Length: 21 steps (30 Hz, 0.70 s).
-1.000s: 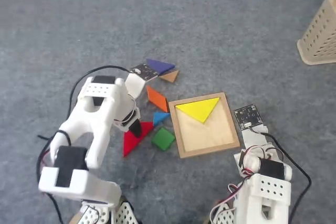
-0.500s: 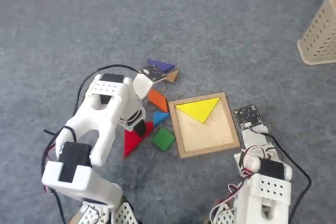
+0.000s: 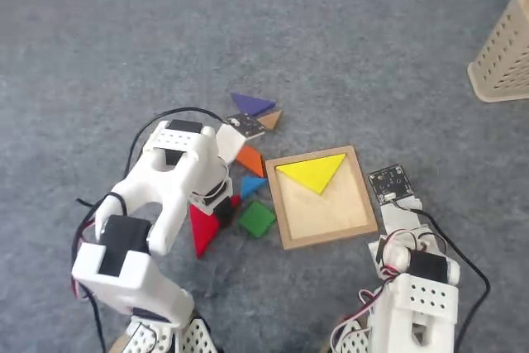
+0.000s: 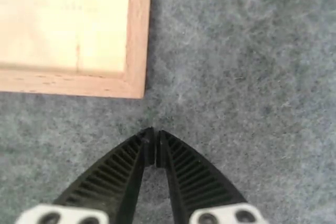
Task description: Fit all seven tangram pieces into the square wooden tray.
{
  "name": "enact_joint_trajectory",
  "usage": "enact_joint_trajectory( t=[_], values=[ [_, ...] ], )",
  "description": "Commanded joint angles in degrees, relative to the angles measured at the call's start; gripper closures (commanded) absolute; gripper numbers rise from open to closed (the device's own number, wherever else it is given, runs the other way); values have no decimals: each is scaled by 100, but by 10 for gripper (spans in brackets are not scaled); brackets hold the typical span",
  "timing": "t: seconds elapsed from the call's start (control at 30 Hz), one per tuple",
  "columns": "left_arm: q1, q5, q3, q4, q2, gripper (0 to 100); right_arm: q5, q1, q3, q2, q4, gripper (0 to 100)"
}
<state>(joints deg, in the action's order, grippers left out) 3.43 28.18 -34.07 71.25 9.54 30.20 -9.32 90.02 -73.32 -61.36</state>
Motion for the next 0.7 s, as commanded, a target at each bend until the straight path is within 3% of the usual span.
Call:
enact_joint_trajectory(
  t=[0.0,0.37,0.67],
  values=[
    [211,-185,-514,149,-501,775,79,48,-35,-110,110,983],
    [290,-862,-1604,132,-3086,772,79,48,-35,-110,110,983],
    [-229,-457,-1763,132,-2804,772,79,48,-35,-110,110,984]
  ],
)
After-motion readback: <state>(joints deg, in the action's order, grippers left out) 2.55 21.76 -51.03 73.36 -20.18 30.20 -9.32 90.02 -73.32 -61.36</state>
